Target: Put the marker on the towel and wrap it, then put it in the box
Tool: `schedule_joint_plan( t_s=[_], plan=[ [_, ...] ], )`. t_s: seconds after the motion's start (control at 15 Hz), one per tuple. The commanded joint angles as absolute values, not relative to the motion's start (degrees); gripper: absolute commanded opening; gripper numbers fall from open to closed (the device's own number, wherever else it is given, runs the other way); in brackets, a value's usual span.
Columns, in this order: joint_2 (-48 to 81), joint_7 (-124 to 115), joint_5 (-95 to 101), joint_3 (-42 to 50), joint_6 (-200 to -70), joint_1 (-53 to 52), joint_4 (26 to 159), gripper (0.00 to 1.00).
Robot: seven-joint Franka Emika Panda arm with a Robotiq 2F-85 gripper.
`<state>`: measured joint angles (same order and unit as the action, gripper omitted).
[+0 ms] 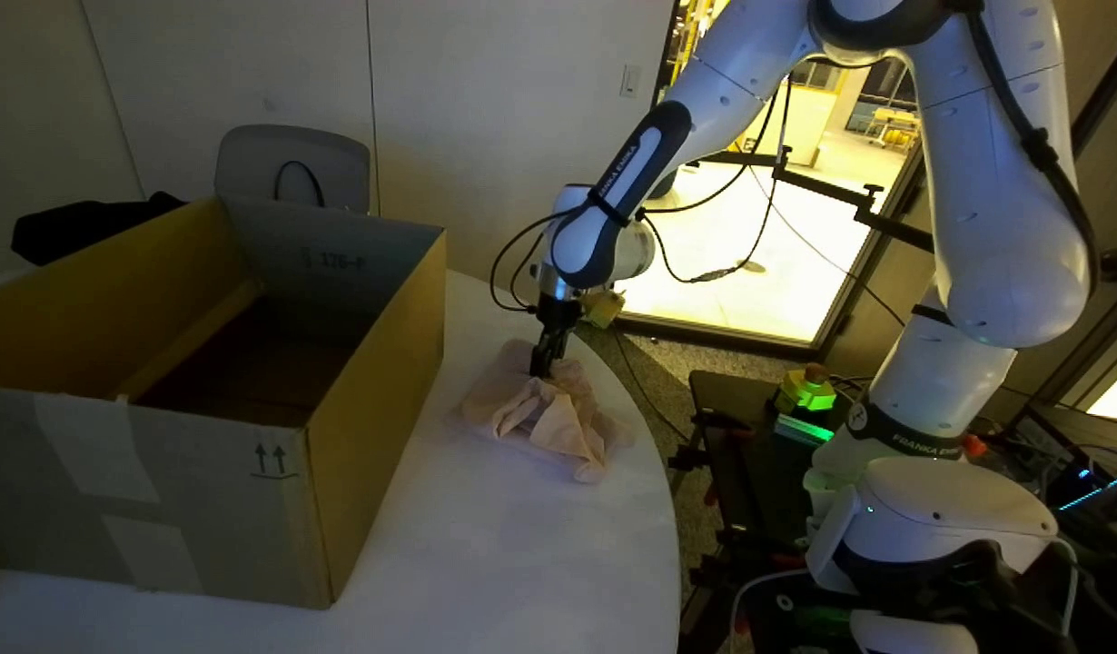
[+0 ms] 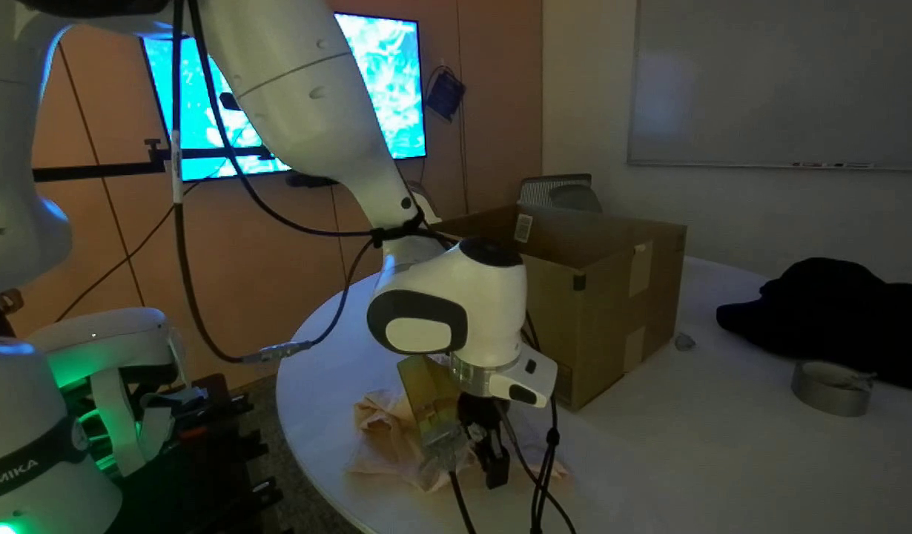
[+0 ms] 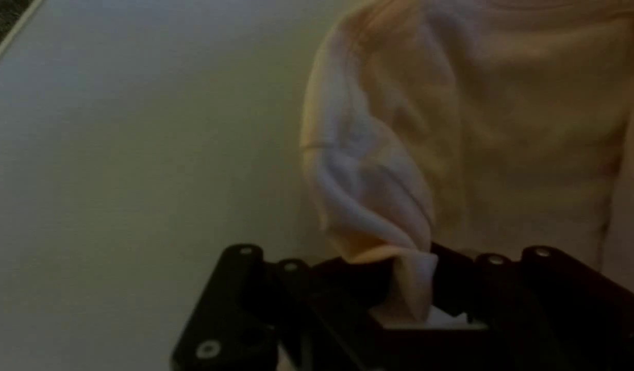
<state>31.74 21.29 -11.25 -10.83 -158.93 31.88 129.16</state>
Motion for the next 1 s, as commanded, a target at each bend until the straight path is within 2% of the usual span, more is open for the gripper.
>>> schedule_joint_plan(
  t_s=[0.0, 0.4, 0.8, 0.87, 0.93],
  plan=[
    [22.3, 25.6, -15.7, -13.6, -158.2, 32.3, 136.5, 0.01],
    [9.6, 31.5, -24.3, -17.0, -158.1, 27.4, 144.7, 0.02],
    [5.9, 31.9, -27.2, -16.2, -158.4, 11.2, 146.2, 0.02],
    [7.3, 30.0, -25.4, -15.7, -158.8, 8.5, 145.7, 0.09],
    [8.5, 27.7, -23.2, -15.2, -159.1, 6.2, 145.4, 0.21]
  ],
)
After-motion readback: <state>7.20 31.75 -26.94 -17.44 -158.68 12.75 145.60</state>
